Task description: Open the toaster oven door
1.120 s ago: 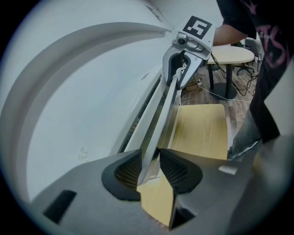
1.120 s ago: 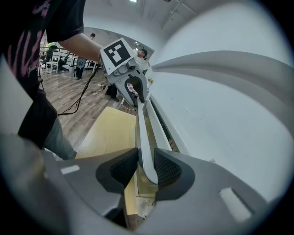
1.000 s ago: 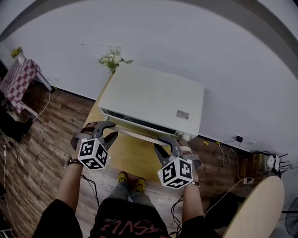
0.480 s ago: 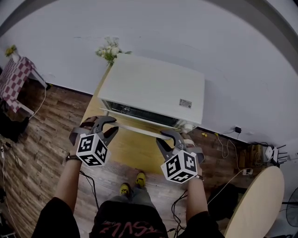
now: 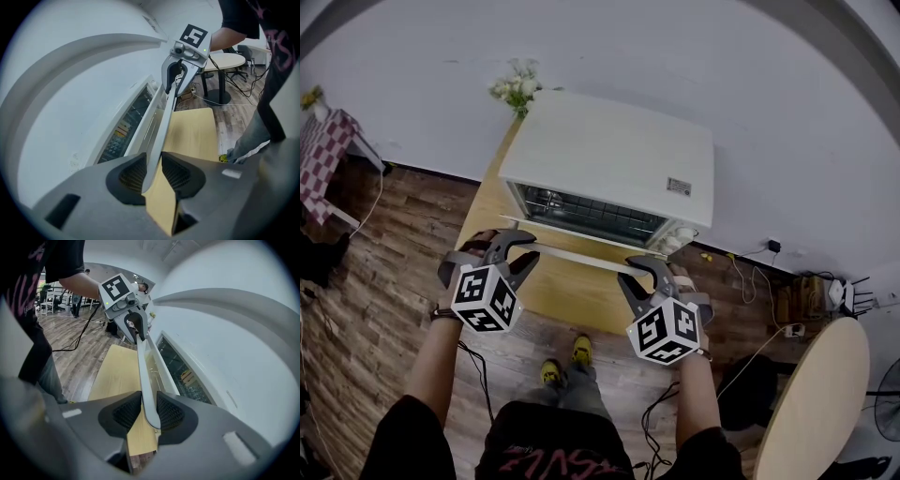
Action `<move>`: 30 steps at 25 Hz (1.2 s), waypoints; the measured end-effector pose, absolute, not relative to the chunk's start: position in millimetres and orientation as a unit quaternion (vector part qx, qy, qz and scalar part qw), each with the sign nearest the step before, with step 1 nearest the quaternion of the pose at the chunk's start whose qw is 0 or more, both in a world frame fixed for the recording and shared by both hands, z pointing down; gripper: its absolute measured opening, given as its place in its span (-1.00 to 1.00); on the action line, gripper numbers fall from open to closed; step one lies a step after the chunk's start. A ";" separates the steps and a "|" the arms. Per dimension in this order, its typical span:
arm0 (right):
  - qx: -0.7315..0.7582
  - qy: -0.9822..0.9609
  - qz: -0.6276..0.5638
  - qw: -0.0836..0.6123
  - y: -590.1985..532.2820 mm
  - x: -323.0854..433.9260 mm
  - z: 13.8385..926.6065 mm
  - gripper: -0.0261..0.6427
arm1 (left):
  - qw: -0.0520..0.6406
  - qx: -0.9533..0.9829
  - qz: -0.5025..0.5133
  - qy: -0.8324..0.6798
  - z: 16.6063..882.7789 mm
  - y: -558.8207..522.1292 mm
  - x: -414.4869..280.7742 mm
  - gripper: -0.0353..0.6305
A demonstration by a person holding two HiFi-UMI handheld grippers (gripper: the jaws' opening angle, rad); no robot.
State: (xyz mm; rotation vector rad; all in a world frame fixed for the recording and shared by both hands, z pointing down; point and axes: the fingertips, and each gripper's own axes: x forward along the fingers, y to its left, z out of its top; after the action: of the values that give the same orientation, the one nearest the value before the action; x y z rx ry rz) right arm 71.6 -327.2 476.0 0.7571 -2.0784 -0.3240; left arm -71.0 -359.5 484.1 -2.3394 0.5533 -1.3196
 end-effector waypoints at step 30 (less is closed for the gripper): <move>0.329 -0.780 -0.154 0.509 -262.8 53.8 546.7 -0.62 | 0.216 -0.842 -0.475 0.139 551.3 -293.4 -86.2 -0.59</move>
State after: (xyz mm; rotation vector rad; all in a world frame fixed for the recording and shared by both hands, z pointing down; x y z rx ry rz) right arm 53.8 -262.8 546.7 0.7933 -1.8788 -0.3719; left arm -86.2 -293.4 551.3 -2.3329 0.3865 -1.3160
